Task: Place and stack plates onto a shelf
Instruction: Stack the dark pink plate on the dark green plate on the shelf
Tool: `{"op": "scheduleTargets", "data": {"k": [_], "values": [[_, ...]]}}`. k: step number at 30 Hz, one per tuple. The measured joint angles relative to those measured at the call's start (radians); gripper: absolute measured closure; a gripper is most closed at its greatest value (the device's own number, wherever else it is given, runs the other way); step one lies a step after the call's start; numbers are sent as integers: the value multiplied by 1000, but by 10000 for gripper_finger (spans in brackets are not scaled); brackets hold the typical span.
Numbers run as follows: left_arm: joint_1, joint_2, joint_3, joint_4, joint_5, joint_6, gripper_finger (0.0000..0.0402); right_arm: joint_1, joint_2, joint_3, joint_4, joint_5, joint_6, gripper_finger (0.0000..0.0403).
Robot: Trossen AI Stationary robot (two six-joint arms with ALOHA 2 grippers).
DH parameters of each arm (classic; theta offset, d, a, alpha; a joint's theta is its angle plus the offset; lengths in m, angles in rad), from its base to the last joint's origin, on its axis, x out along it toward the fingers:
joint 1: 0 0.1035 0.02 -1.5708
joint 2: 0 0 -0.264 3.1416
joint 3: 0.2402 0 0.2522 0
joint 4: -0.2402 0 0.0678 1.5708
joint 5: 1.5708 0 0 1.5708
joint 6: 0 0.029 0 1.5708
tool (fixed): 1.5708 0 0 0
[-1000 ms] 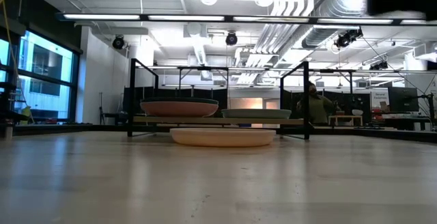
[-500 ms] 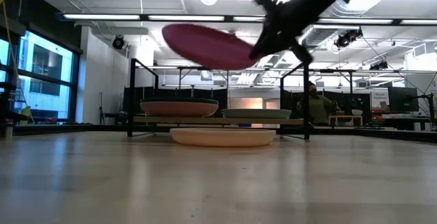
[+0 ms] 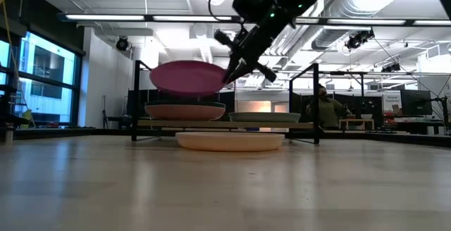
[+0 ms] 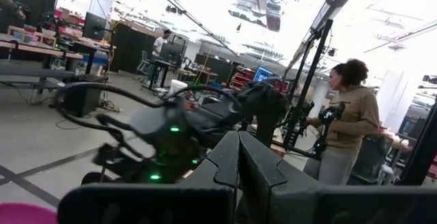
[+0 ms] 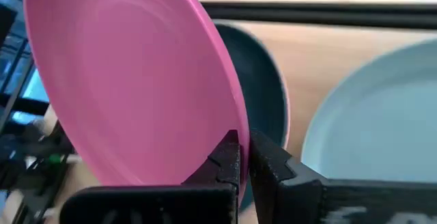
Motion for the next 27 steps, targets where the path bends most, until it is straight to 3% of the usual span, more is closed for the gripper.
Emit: {"op": "scheduleTargets", "data": {"k": [10,21,27], "values": [[0,0,0,0,0,0,401,-60,63,73,-39,-115,-14,403],[0,0,0,-1,-1,2,401,-57,82,74,-76,-125,-28,401],[1,0,0,0,-1,2,401,-57,92,74,-82,-126,-30,356]]}}
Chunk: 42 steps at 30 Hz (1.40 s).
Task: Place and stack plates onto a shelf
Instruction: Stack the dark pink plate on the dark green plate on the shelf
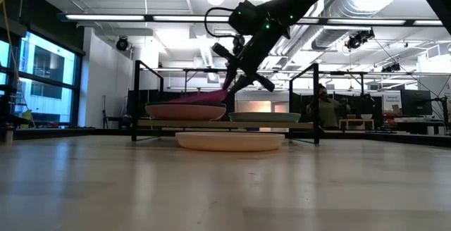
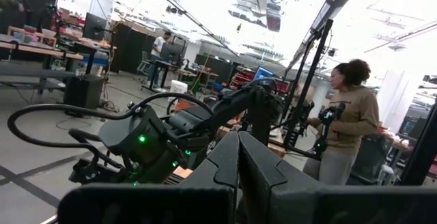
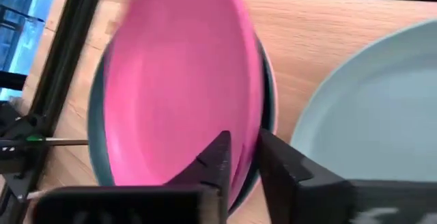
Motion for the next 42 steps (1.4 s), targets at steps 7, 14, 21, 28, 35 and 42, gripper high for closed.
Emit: {"op": "scheduleTargets", "data": {"k": [7,14,21,28,35,42], "values": [[0,0,0,-1,0,0,401,-3,0,0,43,-67,-30,266],[0,0,0,-1,-1,1,401,-8,-7,0,31,-78,-106,225],[0,0,0,-1,-1,1,401,-47,-46,1,28,-124,-169,224],[0,0,0,-2,-1,5,401,-65,-178,-3,-106,-172,-371,224],[0,0,0,-6,-6,28,401,1,-397,-189,-110,-170,-454,225],[2,0,0,-6,-11,27,401,42,-538,-444,193,-58,-199,289]]}}
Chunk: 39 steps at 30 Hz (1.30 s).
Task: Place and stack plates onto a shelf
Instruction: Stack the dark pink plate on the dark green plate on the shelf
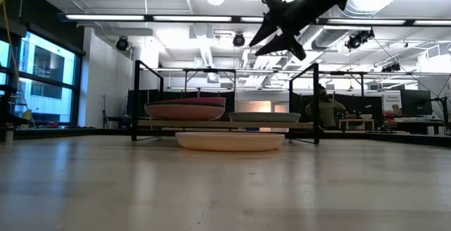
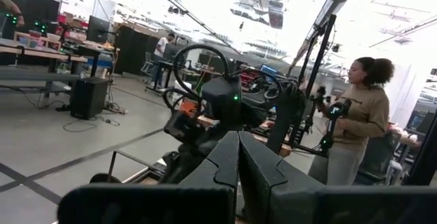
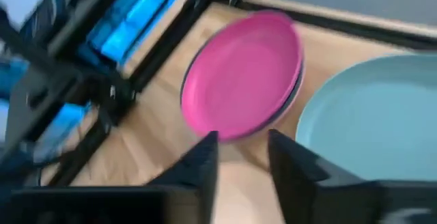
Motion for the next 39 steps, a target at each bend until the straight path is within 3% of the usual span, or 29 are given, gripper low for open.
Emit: {"op": "scheduleTargets", "data": {"k": [4,11,19,39], "values": [[0,0,0,4,-3,-2,401,15,88,76,9,63,-12,386],[0,0,0,4,-3,-26,401,-2,368,362,-167,95,-55,400],[0,0,0,4,-13,-26,401,-32,577,589,-397,237,-147,402],[0,0,0,5,-20,-18,401,-21,639,602,-374,265,-137,403]]}}
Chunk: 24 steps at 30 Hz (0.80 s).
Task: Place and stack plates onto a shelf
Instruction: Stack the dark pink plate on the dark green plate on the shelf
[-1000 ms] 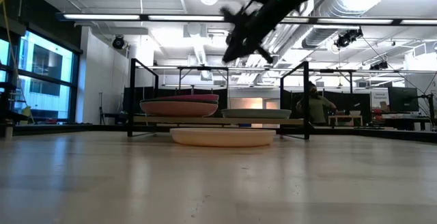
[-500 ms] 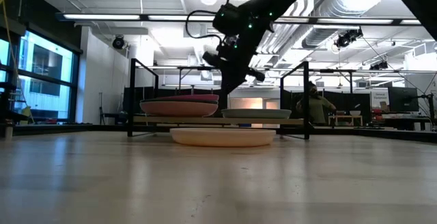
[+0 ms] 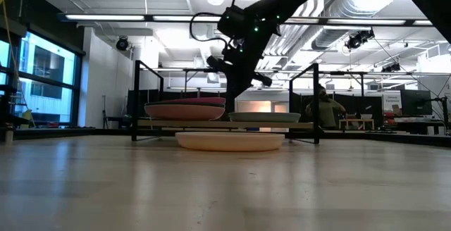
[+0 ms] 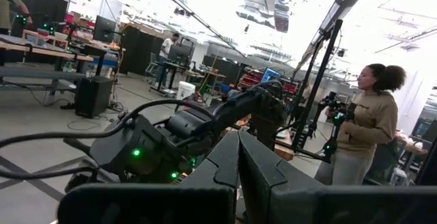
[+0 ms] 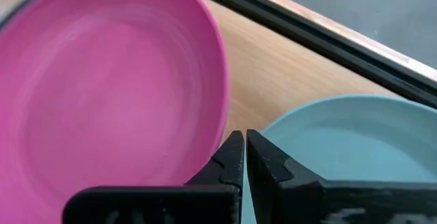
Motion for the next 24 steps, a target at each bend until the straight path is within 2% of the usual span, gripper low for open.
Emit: {"op": "scheduleTargets", "data": {"k": [15,20,24], "values": [[0,0,0,0,0,0,401,12,24,0,8,-3,33,403],[0,0,0,0,0,0,401,12,14,-1,11,46,18,403],[0,0,0,-1,0,0,401,12,6,0,42,33,19,403]]}}
